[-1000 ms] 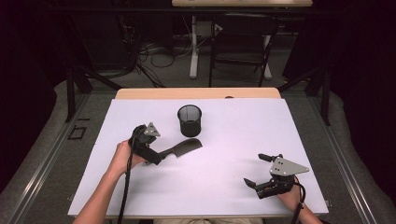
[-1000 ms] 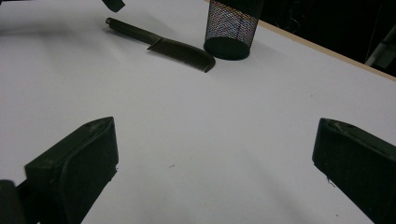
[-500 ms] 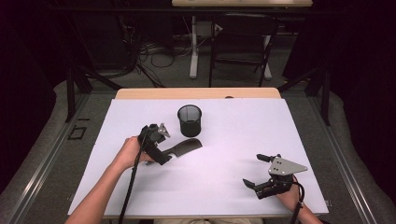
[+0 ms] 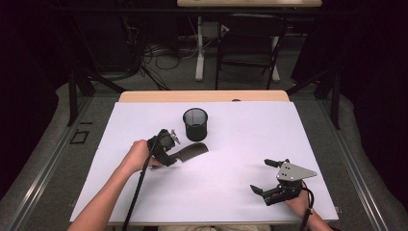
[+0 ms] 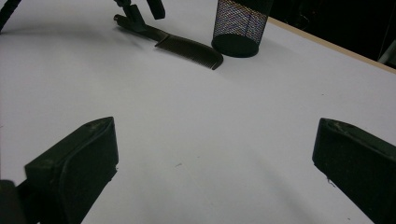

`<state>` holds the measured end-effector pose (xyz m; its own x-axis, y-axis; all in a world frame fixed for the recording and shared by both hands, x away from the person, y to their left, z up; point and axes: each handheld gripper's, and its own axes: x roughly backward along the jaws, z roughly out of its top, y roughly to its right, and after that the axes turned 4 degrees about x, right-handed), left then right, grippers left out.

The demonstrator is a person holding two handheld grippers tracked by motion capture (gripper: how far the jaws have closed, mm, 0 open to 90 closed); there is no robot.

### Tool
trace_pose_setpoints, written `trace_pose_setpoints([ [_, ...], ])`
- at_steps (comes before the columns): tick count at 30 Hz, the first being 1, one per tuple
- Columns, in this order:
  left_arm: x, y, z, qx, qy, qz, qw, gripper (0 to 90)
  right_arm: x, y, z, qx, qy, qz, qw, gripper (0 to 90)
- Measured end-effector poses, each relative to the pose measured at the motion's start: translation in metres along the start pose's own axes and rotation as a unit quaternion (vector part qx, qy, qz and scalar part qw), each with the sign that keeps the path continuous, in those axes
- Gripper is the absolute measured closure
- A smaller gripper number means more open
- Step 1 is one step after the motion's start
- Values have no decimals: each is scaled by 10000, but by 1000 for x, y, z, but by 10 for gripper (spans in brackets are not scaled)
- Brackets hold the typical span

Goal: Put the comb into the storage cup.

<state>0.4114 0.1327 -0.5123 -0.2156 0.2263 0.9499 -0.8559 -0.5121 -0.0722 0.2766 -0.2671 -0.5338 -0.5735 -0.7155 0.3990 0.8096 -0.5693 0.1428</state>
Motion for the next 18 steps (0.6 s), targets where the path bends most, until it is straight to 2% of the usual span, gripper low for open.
trace_pose_setpoints([
  [7,-7,-1,5,-60,-228,-171,9996,591,1,0,0,39,10,7,10000,0],
  [14,-13,-6,12,-113,-429,-168,9989,654,1,0,0,31,40,-14,10000,0],
  [18,-17,-10,12,-112,-487,-253,9984,685,1,0,0,44,-4,5,10000,0],
])
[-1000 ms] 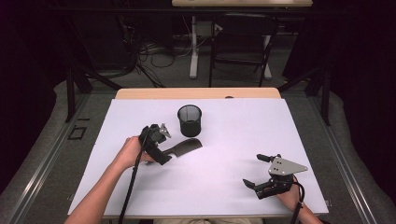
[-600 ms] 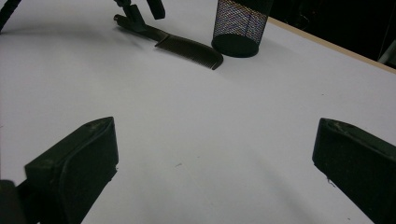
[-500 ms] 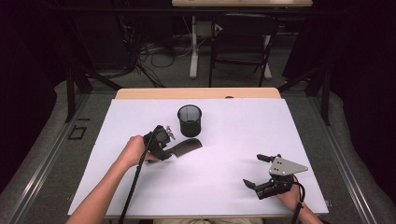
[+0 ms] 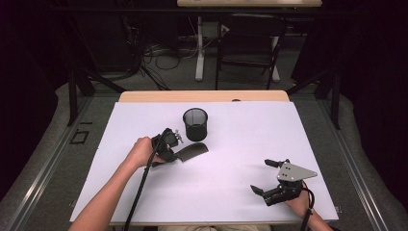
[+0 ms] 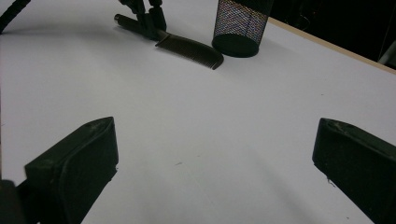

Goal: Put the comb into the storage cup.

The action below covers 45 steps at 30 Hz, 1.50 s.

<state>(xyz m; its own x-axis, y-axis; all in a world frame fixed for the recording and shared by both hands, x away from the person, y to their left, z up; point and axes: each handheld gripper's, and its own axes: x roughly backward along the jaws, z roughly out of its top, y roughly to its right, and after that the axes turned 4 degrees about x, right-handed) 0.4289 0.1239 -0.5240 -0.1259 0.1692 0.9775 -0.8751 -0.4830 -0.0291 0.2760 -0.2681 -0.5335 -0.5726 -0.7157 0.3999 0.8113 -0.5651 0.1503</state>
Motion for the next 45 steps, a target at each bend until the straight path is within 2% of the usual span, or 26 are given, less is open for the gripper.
trace_pose_setpoints([
  [4,-1,-1,2,-121,-84,-31,9999,700,0,0,0,-25,7,-9,10000,0],
  [6,-1,-2,3,-118,-122,-97,9998,709,0,0,0,-17,-21,-14,10000,0],
  [20,1,-2,3,-264,-101,-157,9995,727,0,0,-1,-45,-59,4,10000,0],
  [24,5,0,2,-241,63,-193,9995,727,-2,0,-1,-10,-65,7,10000,0],
  [27,8,3,3,-255,76,-156,9995,727,-4,-1,-1,-6,-97,37,9999,0],
  [31,14,7,1,-245,238,-128,9993,726,-2,0,-1,-6,-93,-2,10000,0],
  [34,18,8,-2,-153,442,-174,9988,727,-2,1,-1,-32,-86,-30,10000,0],
  [38,23,10,-4,-96,552,-156,9983,727,-2,0,-1,-4,-84,-22,10000,0],
  [45,31,15,-8,-139,764,-157,9969,726,-2,1,-2,-55,-99,-28,9999,0],
])
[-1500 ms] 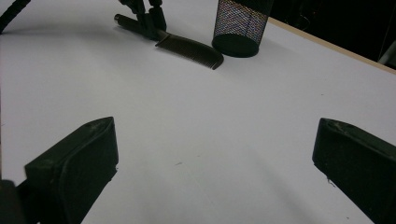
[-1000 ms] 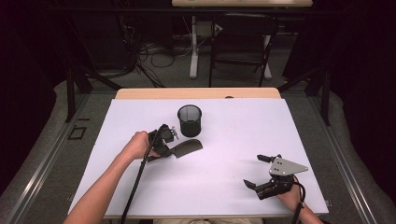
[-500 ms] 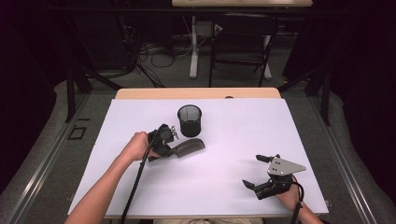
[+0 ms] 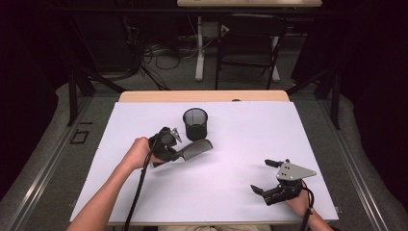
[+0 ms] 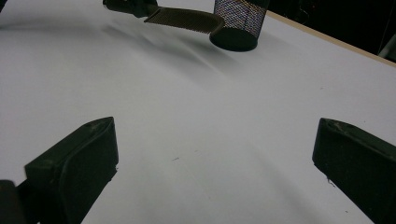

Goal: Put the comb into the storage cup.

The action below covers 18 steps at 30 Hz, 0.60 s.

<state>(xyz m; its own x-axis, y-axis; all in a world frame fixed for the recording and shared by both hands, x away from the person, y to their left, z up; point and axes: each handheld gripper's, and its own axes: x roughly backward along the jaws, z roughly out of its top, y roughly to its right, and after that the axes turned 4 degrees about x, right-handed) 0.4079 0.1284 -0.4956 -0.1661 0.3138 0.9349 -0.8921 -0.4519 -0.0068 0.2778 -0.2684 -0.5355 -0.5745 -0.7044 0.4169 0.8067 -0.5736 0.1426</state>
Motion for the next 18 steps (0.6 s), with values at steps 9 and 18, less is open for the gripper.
trace_pose_setpoints([
  [9,8,2,-11,206,402,28,9990,727,0,0,0,-3,-3,-23,10000,0],
  [18,12,4,-25,485,801,121,9955,726,0,0,0,14,-16,-35,10000,0],
])
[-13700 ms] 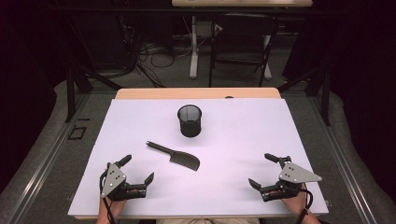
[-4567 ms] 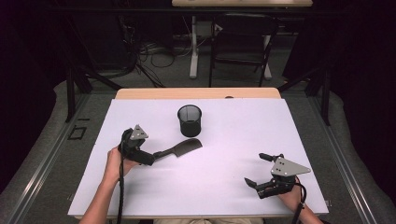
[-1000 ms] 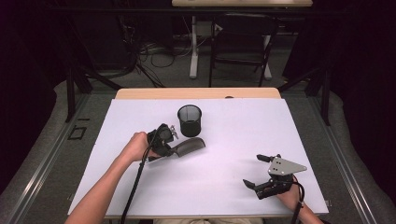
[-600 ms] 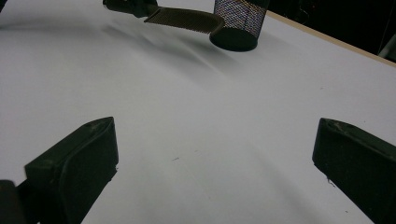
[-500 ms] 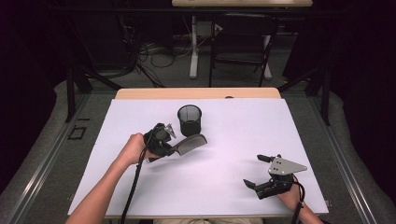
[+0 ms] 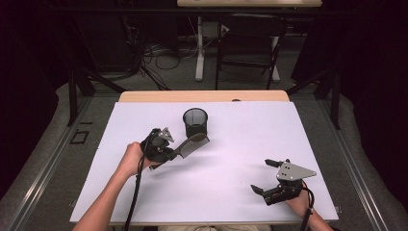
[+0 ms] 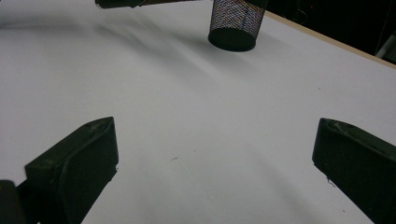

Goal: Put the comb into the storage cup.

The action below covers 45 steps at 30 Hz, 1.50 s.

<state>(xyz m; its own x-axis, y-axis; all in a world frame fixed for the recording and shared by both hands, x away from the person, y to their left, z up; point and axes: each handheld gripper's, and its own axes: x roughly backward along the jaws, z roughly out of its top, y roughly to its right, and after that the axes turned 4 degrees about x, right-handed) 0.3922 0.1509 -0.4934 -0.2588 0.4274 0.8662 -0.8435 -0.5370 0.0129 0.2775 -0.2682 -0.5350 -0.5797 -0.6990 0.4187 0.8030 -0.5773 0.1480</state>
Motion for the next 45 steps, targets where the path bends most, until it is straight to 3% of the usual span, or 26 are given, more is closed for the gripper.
trace_pose_setpoints([
  [8,3,2,-6,203,331,94,9992,726,0,0,0,-8,-9,-5,10000,0],
  [19,1,6,-16,388,759,197,9962,726,0,1,-1,-9,3,-27,10000,0],
  [45,12,5,-31,706,1562,382,9845,726,0,1,0,-18,9,-47,10000,1],
])
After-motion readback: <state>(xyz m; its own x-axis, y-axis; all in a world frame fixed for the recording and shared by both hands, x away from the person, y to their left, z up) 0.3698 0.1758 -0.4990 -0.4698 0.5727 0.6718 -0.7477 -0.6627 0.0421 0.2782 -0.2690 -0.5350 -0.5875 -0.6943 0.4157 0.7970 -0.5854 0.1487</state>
